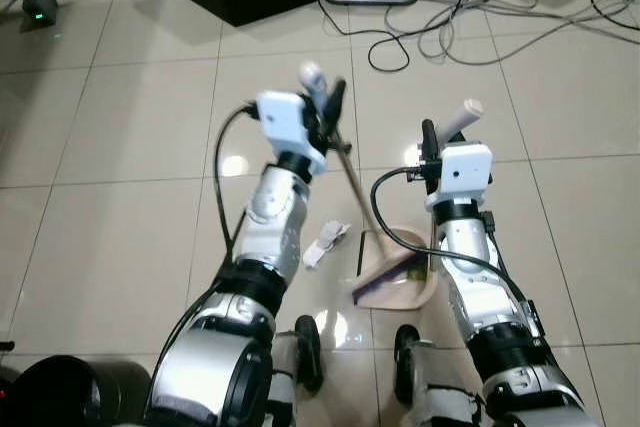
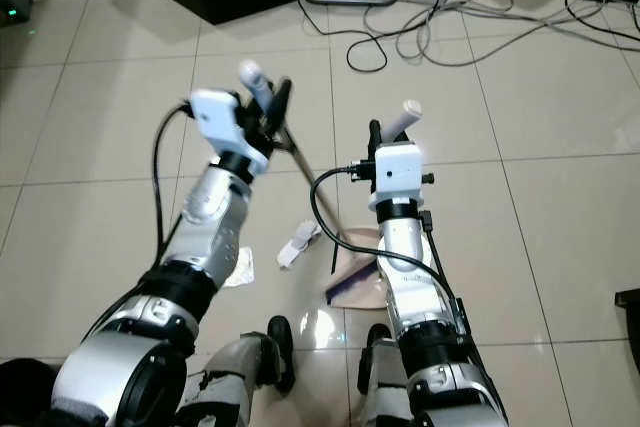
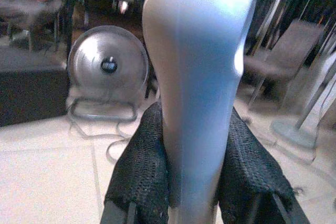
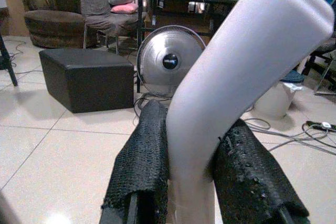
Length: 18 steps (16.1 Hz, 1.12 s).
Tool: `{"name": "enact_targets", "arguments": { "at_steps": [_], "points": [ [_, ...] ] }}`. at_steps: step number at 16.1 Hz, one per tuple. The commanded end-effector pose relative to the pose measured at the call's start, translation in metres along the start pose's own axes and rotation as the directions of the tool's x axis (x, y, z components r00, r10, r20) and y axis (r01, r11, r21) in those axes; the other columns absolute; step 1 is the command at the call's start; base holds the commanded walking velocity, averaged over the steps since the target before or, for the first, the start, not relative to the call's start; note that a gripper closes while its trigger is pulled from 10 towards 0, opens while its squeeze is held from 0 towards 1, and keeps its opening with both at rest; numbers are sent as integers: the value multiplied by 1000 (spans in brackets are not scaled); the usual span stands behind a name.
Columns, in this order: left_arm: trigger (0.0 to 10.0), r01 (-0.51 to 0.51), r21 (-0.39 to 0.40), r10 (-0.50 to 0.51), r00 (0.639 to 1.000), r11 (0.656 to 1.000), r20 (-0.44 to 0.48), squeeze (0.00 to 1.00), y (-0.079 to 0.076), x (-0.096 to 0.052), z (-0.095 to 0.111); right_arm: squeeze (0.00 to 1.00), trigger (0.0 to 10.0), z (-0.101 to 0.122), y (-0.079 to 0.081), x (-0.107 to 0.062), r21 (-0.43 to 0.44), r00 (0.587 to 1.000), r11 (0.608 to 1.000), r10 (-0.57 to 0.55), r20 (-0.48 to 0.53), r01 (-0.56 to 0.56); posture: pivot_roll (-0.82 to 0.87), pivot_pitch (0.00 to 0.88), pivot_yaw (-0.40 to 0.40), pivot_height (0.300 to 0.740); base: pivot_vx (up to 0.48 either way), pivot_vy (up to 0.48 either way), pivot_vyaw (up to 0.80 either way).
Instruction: Sweep floor
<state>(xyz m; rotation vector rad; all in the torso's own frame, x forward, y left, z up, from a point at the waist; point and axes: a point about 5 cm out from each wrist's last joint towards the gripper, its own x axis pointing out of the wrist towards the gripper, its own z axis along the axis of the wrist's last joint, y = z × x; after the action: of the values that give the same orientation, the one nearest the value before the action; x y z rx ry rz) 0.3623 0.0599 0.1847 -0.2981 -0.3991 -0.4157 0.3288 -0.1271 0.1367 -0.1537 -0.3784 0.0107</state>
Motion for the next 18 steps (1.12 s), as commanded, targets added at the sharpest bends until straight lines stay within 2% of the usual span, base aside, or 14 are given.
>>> {"name": "enact_targets", "arguments": {
  "at_steps": [1, 3, 6, 8, 11, 14, 15, 16, 17, 18],
  "points": [
    [10000, 48, -81, -40, 994, 996, 98, 0, -13, 3, 17, 0, 10000, -8, 7, -4, 18, 999, 1000, 19, -51, -18, 104, 322, 131, 740, 0, 0, 0],
    [10000, 91, -67, -80, 984, 994, 158, 0, -7, 6, 38, 0, 10000, -8, 6, -3, 17, 998, 1000, 20, -53, -19, 106, 321, 133, 740, 0, 0, 0],
    [10000, 115, 23, -117, 973, 993, 200, 0, 16, 8, 67, 0, 10000, -9, 6, -2, 18, 998, 1000, 19, -55, -18, 106, 307, 132, 740, 0, 0, 0],
    [10000, 97, 100, -114, 975, 990, 191, 0, 34, 7, 83, 0, 10000, -10, 1, -2, 60, 998, 998, -14, -63, 18, 99, 268, 128, 740, 0, 0, 0],
    [10000, 54, 141, -79, 981, 989, 179, 0, 51, 7, 91, 0, 10000, -11, -12, -4, 75, 997, 996, -46, -67, 51, 89, 240, 124, 740, 0, 0, 0],
    [10000, -19, 209, 2, 997, 978, 83, 0, 70, 7, 90, 0, 10000, -10, -31, -9, 96, 993, 990, -100, -58, 105, 64, 183, 117, 740, 0, 0, 0],
    [10000, -90, 248, 89, 996, 965, 14, 0, 84, 3, 87, 0, 10000, -5, -40, -12, 114, 993, 986, -114, -43, 118, 50, 153, 112, 740, 0, 0, 0],
    [10000, -122, 258, 128, 992, 958, -4, 0, 91, 1, 86, 0, 10000, -3, -44, -12, 121, 992, 985, -119, -38, 123, 44, 140, 110, 740, 0, 0, 0],
    [10000, -165, 285, 180, 983, 944, -27, 0, 104, -9, 85, 0, 10000, 3, -51, -17, 137, 990, 981, -135, -25, 137, 32, 117, 105, 740, 0, 0, 0],
    [10000, -172, 292, 191, 981, 941, -40, 0, 107, -13, 84, 0, 10000, 6, -53, -19, 141, 990, 980, -138, -25, 140, 20, 96, 105, 740, 0, 0, 0]
  ]
}}
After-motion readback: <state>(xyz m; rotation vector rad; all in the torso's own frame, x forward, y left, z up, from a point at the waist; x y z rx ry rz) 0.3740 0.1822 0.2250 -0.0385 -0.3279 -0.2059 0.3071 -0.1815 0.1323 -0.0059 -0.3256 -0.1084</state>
